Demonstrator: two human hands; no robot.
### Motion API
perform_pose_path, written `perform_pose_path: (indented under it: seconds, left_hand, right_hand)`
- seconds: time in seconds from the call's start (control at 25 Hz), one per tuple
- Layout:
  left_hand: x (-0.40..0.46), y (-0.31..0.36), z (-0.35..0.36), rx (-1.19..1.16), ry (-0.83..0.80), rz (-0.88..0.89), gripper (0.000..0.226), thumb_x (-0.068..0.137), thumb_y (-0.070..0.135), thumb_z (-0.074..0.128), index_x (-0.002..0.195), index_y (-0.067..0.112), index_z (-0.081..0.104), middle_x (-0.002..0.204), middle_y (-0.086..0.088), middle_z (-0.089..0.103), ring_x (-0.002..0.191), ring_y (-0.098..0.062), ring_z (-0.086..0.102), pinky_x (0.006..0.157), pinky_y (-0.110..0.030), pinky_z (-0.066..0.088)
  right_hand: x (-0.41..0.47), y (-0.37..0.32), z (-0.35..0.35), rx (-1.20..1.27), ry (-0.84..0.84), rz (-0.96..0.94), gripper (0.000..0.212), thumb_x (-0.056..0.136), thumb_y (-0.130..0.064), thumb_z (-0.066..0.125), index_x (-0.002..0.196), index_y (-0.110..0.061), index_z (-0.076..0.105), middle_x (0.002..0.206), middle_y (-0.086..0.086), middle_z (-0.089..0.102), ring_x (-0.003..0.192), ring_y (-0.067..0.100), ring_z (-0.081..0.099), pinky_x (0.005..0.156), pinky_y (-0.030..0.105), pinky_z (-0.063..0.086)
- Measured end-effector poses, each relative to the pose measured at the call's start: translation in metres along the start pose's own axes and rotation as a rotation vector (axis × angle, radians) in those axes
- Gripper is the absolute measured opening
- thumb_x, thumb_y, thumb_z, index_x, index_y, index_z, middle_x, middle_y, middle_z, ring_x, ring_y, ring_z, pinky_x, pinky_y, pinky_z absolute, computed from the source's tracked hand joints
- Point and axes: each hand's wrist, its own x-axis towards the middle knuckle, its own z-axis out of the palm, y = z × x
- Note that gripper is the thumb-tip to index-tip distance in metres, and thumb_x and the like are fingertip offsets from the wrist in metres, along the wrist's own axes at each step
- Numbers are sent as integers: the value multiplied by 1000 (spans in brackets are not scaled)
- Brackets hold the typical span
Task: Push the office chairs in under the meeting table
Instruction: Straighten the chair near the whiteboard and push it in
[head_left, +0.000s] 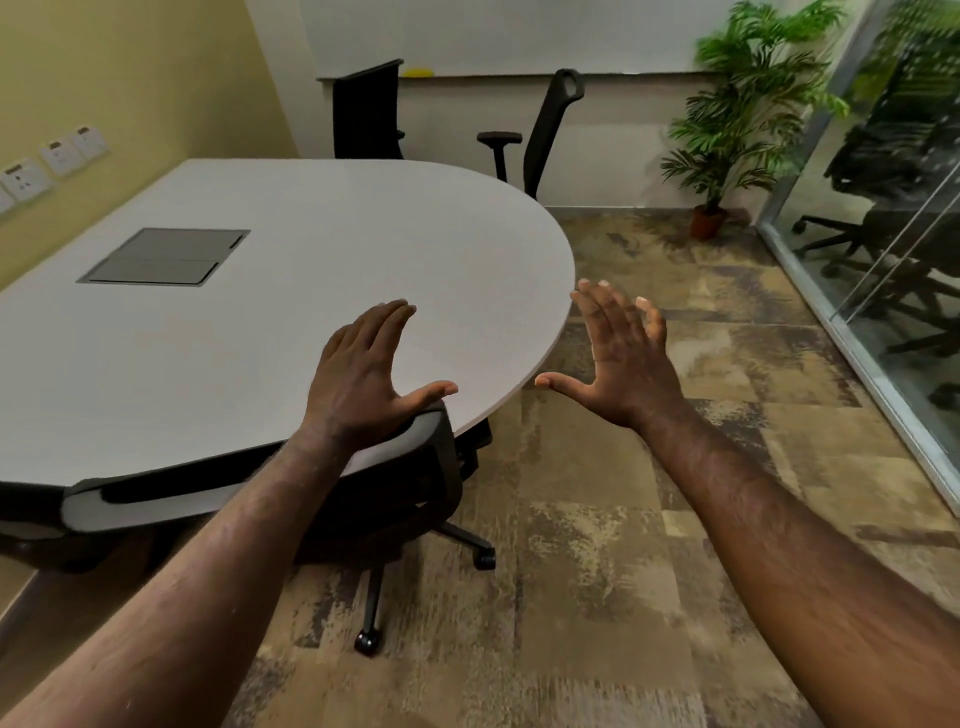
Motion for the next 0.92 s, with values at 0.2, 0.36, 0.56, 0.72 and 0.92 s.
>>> perform_pose_path:
  seconds: [0.2, 0.36, 0.56, 0.72, 0.92]
  left_hand:
    - [56, 31, 32, -1, -48, 47, 99, 75, 84, 42, 147, 17, 34, 153, -2, 38, 140, -21, 34, 111, -44, 30]
    - [110, 29, 58, 9, -67, 113, 99, 75, 86, 40, 147, 18, 33, 153, -3, 39, 139, -23, 35, 110, -47, 31]
    - [189, 12, 97, 19, -71, 117, 101, 75, 86, 37, 146, 15, 34, 152, -6, 40, 138, -25, 37, 109, -48, 32]
    - [246, 9, 136, 6, -115, 112, 105, 75, 87, 35, 148, 12, 31, 156, -7, 34, 143, -26, 29, 114, -49, 27]
    - [309, 18, 190, -10, -158, 92, 105, 76, 85, 36, 151, 12, 26, 158, -9, 28, 147, -27, 21, 116, -52, 22]
  right_hand:
    - [15, 51, 4, -14, 3, 59, 101, 75, -85, 34, 148, -16, 21, 157, 5, 22, 144, 21, 15, 113, 53, 10]
    - [36, 93, 14, -30, 11, 97, 100, 76, -83, 35, 149, -16, 19, 158, 5, 20, 145, 21, 12, 114, 53, 8]
    - [88, 143, 30, -66, 23, 162, 95, 80, -79, 35, 148, -14, 22, 156, 8, 25, 144, 23, 16, 114, 53, 9]
    - [126, 181, 44, -94, 42, 210, 90, 85, -74, 37, 148, -12, 21, 156, 9, 26, 144, 23, 17, 116, 49, 11]
    - [156, 242, 64, -99, 25, 264, 93, 85, -73, 36, 149, -9, 18, 157, 11, 22, 146, 21, 10, 118, 45, 8]
